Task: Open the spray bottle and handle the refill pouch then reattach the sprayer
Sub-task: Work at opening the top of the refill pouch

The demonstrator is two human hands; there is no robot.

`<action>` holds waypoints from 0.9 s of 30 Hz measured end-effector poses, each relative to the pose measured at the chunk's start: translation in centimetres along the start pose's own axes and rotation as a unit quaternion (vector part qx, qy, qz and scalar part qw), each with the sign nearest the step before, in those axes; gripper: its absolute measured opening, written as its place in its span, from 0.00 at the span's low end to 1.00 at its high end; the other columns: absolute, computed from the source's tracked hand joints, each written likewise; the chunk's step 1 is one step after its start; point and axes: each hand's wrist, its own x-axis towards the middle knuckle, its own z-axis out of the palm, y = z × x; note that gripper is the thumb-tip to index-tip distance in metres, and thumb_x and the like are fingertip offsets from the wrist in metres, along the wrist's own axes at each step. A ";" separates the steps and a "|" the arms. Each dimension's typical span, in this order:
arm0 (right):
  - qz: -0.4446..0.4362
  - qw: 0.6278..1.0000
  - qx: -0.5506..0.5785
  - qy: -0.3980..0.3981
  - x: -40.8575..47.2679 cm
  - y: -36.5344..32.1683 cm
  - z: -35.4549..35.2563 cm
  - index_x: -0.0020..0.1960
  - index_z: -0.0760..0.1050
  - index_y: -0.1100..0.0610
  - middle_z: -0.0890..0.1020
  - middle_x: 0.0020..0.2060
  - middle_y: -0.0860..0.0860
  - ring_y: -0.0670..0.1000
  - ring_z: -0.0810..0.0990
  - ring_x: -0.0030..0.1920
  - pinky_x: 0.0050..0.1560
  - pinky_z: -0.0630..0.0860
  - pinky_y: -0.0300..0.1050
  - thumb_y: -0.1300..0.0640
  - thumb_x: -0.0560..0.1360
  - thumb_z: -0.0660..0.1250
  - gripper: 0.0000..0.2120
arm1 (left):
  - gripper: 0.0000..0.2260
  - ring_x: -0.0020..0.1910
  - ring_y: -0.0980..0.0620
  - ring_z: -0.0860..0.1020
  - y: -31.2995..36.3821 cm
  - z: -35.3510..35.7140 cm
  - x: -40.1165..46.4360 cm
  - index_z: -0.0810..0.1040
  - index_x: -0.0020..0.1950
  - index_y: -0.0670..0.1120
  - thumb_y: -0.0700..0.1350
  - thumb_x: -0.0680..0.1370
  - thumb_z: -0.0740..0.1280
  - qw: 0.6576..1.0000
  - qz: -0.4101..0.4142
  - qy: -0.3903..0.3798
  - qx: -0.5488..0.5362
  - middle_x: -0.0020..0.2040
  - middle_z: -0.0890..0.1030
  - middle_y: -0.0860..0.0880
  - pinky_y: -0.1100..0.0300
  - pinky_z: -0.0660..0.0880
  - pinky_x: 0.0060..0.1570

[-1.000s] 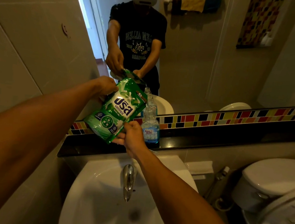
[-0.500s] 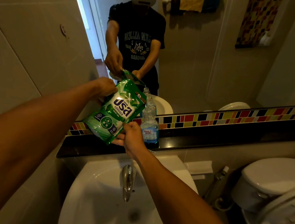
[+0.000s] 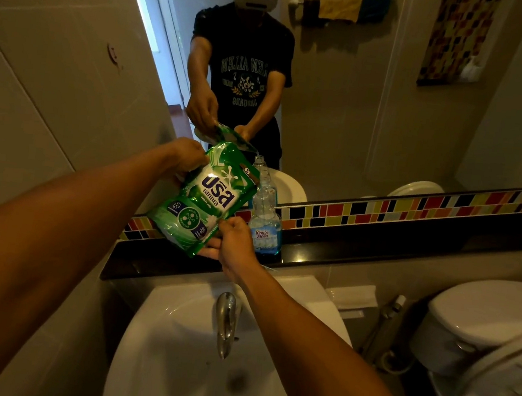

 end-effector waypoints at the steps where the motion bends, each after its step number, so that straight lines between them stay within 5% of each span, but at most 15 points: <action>1: 0.001 1.000 0.001 0.000 0.0 0.0 0.0 0.60 0.66 0.60 0.80 0.62 0.67 0.60 0.86 0.50 0.36 0.86 0.52 0.59 0.86 0.56 0.06 | 0.15 0.52 0.38 0.78 0.0 0.0 0.0 0.75 0.63 0.35 0.44 0.84 0.59 1.000 0.001 0.000 0.002 0.60 0.78 0.33 0.42 0.78 0.57; 8: -0.008 1.000 0.004 -0.007 0.0 0.0 -0.2 0.59 0.66 0.60 0.80 0.62 0.69 0.58 0.87 0.47 0.35 0.85 0.51 0.59 0.86 0.57 0.05 | 0.16 0.60 0.34 0.77 0.3 0.0 -0.2 0.75 0.64 0.34 0.45 0.84 0.58 1.000 0.011 0.002 0.024 0.61 0.78 0.32 0.41 0.75 0.62; 27: -0.010 1.000 0.004 -0.010 -0.3 -0.1 -0.1 0.60 0.66 0.60 0.80 0.62 0.68 0.54 0.88 0.43 0.33 0.84 0.48 0.59 0.86 0.56 0.05 | 0.16 0.57 0.36 0.79 0.3 0.0 -0.2 0.75 0.64 0.34 0.44 0.84 0.60 1.000 0.012 0.007 0.017 0.60 0.79 0.35 0.43 0.76 0.62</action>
